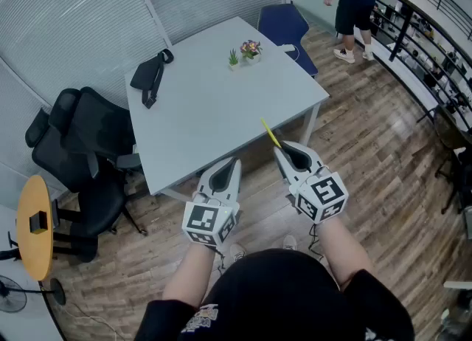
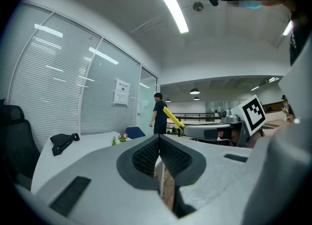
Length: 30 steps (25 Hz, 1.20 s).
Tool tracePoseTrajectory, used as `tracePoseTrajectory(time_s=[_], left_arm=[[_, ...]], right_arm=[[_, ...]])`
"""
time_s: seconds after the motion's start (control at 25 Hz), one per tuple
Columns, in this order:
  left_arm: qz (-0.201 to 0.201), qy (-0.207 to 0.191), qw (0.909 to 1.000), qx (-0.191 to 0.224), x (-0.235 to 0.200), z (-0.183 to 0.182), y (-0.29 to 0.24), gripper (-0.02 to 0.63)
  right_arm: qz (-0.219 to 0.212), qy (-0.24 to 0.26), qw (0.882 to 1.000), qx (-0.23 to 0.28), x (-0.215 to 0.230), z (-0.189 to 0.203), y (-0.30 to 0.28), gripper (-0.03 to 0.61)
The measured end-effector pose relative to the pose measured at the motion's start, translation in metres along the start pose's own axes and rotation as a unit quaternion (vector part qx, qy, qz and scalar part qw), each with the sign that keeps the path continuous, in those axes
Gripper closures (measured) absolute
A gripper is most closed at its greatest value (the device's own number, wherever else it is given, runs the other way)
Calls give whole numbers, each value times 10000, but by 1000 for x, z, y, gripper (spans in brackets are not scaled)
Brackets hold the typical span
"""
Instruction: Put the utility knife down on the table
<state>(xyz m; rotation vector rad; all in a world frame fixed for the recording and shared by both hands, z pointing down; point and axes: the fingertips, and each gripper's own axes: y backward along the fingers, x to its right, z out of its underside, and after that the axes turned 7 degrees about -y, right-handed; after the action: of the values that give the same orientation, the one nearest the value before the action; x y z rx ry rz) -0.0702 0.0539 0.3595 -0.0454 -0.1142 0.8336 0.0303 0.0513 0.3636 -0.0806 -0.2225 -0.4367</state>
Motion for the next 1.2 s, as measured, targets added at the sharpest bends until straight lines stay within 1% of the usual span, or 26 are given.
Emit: tracePoseTrajectory(time_s=[0.16, 0.32, 0.56, 0.84, 1.2], left_arm=[[-8, -7, 10000, 18, 1, -2, 0, 609], [-23, 3, 10000, 1, 2, 0, 2, 608], [-68, 23, 9999, -104, 6, 5, -2, 608], [-126, 21, 9998, -167, 29, 9, -17, 609], [-358, 82, 9991, -204, 59, 10, -37, 609]], right_arm=[[18, -7, 10000, 0, 1, 1, 1, 531], [-55, -55, 10000, -3, 0, 3, 1, 531], [-75, -99, 9999, -104, 7, 10, 3, 530], [-175, -133, 9997, -139, 28, 12, 17, 531], [-346, -147, 9990, -220, 61, 10, 37, 531]])
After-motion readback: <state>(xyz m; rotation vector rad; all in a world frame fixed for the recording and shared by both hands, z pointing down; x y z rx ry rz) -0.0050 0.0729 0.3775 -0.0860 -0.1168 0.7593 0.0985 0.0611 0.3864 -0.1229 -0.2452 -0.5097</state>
